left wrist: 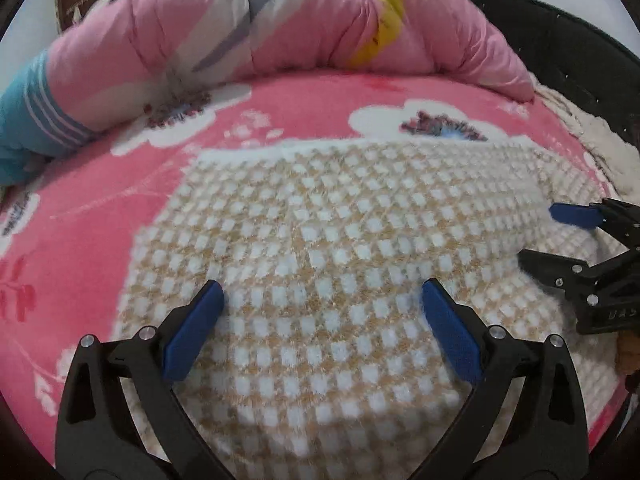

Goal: Fold large clothes

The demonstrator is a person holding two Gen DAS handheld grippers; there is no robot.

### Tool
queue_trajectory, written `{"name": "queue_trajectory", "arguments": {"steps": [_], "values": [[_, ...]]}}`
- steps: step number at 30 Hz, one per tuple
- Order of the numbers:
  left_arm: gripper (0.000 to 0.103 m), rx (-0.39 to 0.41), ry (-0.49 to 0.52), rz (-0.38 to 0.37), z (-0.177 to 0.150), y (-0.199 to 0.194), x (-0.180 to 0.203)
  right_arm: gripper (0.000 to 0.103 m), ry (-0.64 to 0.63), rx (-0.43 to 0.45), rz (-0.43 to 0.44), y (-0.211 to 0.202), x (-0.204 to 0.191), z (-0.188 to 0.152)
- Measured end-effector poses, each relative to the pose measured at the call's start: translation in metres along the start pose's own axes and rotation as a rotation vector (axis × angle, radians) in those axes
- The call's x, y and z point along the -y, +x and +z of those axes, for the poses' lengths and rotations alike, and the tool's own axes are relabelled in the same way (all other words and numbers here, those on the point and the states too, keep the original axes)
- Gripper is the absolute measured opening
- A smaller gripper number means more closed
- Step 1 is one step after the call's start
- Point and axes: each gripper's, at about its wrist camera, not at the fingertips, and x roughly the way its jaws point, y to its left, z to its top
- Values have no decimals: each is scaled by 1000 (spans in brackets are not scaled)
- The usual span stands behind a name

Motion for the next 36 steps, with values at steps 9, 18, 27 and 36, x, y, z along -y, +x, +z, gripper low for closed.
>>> {"name": "queue_trajectory", "arguments": {"steps": [9,18,27,36], "values": [[96,-17,11,4,-42,-11,-5,88,3,-9,30,2,-7,-47],[96,-25,-166,-32,-75,-31,-52,88,194,21,11,-23,45,-98],[96,86,-164,-53,-103,-92,-29,87,122,90,-37,-84,8,-124],[96,137,-181,-23,-129,-124,-11,90,196,130,6,-117,9,-153]]}}
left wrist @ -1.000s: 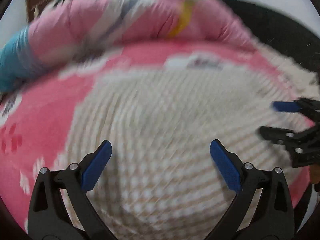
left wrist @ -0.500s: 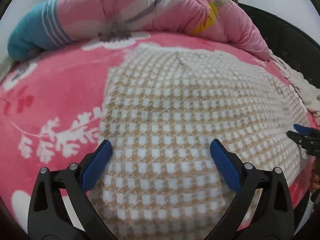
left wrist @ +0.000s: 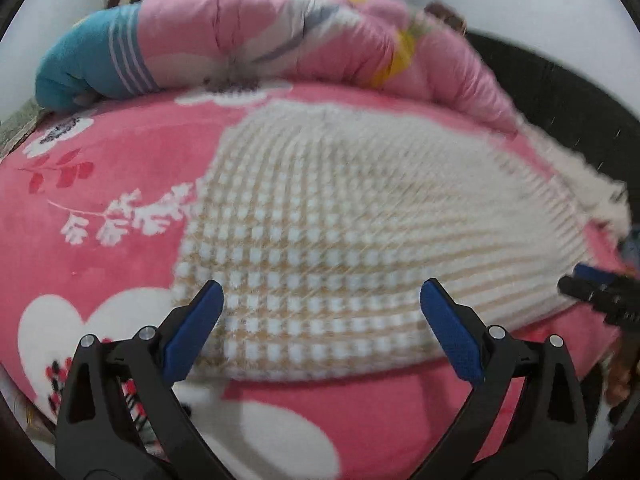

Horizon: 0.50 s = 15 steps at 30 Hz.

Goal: Fold large clothes

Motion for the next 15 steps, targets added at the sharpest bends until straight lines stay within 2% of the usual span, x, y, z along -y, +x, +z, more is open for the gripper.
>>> {"name": "queue_trajectory", "arguments": {"steps": [2,5,8,11,15], "values": [[96,47,2,-14,0,-19,2,94,-5,49,6,-23,-4,-11],[96,88,-5,-40,-3,-55,11,95,-13,87,6,-46,-9,-32],[96,125,5,-28,-2,-77,26,95,-12,108,-27,-57,-16,-45],[96,150,15,15,3,-88,28,95,-24,168,-74,-76,-27,-55],[96,150,55,152,7,-101,41,96,-64,274,-151,-103,-36,-62]]}}
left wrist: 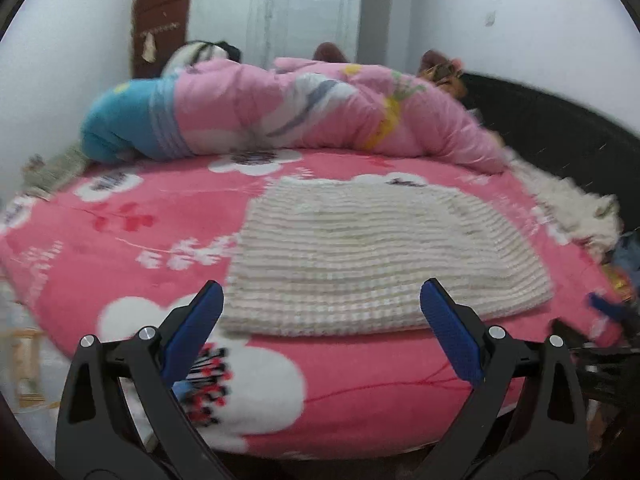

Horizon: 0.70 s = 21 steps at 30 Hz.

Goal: Fold large clothes

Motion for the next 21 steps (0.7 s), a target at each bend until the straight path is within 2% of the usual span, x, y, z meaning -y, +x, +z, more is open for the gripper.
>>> {"name": "queue_trajectory", "arguments": {"steps": [2,7,10,15,18,21], "values": [[96,25,9,57,1,-11,4,96,-20,27,-5,-10,-3,0],[96,57,-49,91,2,-30,6,96,-5,75,-41,-31,-4,-4],[96,67,-29,111,2,-36,10,96,1,81,-46,-36,-3,-2],[96,58,65,101,-3,-37,27,96,7,109,-34,-42,-4,-1],[96,28,57,48,-8,-33,33,96,6,104,-32,-40,-6,-2],[96,-14,55,26,-12,-24,38,96,13,92,-32,-38,-7,-3]]}}
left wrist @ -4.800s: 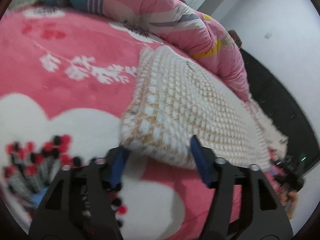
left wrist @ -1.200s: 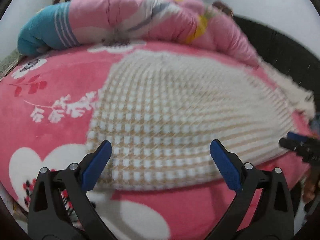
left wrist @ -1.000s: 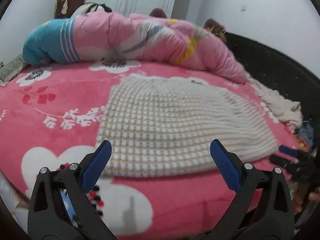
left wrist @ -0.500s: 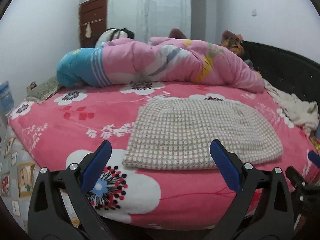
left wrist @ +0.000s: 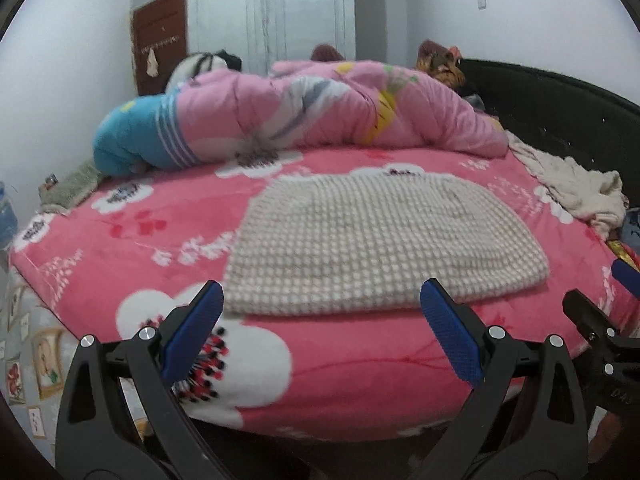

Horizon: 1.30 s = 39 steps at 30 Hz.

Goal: Fold large clothes

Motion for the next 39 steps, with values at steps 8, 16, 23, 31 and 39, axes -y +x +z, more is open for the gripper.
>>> {"name": "queue_trajectory", "arguments": {"steps": [8,16,23,31,39], "values": [[96,-74,44,4,-12,17,13,96,37,-54,0,8,8,-2],[96,-119,23,9,-15,28,5,96,40,-55,-10,9,8,-3],[96,-141,16,17,-17,32,-2,96,33,-53,-16,10,5,-1],[96,-133,15,25,-16,31,-5,96,32,-58,-21,13,2,0],[96,-260,-16,67,-20,55,4,96,67,-206,-45,40,12,-8]]}}
